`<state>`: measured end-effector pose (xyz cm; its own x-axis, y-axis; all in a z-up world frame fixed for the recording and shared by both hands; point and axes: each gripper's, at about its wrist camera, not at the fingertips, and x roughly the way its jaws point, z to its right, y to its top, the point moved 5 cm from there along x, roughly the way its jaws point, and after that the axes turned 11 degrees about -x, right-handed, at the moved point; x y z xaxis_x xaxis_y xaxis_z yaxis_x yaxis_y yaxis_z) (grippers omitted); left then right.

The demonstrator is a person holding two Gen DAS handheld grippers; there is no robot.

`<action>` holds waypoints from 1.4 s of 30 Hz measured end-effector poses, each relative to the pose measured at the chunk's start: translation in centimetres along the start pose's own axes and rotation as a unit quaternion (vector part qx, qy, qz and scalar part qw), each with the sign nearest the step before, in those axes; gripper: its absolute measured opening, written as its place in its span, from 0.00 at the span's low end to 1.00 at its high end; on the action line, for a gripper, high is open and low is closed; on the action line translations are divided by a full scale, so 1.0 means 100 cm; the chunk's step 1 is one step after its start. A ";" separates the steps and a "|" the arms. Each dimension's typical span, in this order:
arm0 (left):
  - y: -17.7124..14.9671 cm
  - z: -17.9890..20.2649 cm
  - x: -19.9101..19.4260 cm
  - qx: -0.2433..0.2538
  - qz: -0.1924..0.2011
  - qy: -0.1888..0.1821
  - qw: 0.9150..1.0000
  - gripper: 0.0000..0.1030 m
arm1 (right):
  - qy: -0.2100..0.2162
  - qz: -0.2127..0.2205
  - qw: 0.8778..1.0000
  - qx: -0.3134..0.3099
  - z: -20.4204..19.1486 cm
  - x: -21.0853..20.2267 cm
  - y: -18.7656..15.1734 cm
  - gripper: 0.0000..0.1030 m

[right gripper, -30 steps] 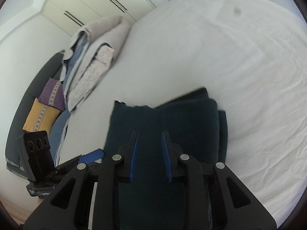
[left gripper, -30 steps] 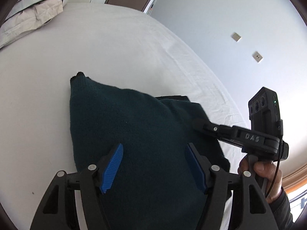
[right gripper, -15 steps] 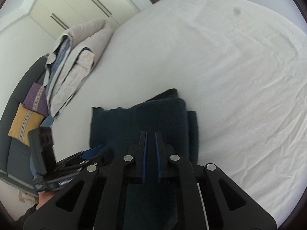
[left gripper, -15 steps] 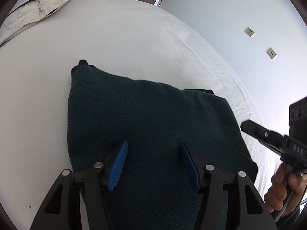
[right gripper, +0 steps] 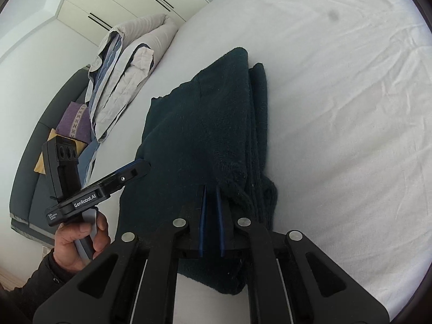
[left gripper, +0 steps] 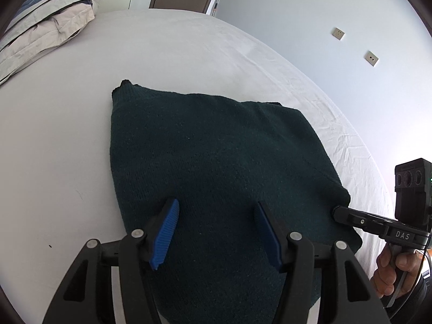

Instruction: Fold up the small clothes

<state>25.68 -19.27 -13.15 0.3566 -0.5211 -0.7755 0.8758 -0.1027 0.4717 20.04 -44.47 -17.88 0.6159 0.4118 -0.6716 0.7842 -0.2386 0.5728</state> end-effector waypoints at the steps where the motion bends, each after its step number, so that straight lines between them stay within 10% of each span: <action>1: 0.001 0.000 -0.006 -0.007 0.002 0.000 1.000 0.58 | -0.003 0.003 1.000 -0.011 -0.007 -0.006 0.000 0.08; 14: -0.023 -0.001 -0.041 -0.039 0.038 -0.011 0.998 0.62 | 0.003 0.000 1.000 -0.008 -0.011 -0.027 -0.040 0.10; 20: -0.011 -0.032 -0.060 -0.098 0.074 -0.020 0.992 0.85 | -0.048 0.073 0.996 -0.020 -0.003 -0.073 -0.011 0.72; 33: -0.013 -0.039 0.000 -0.149 -0.029 -0.069 0.986 0.84 | 0.000 -0.045 0.998 0.041 0.036 0.025 0.046 0.56; 42: -0.005 -0.033 0.007 -0.138 -0.050 -0.048 0.988 0.48 | -0.067 -0.076 0.995 -0.004 0.022 0.051 0.056 0.27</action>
<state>26.54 -16.82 -15.27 0.2429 -0.5997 -0.7625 0.9652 0.0710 0.2516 27.69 -45.67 -19.16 0.4954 0.3212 -0.8071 0.8686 -0.1759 0.4632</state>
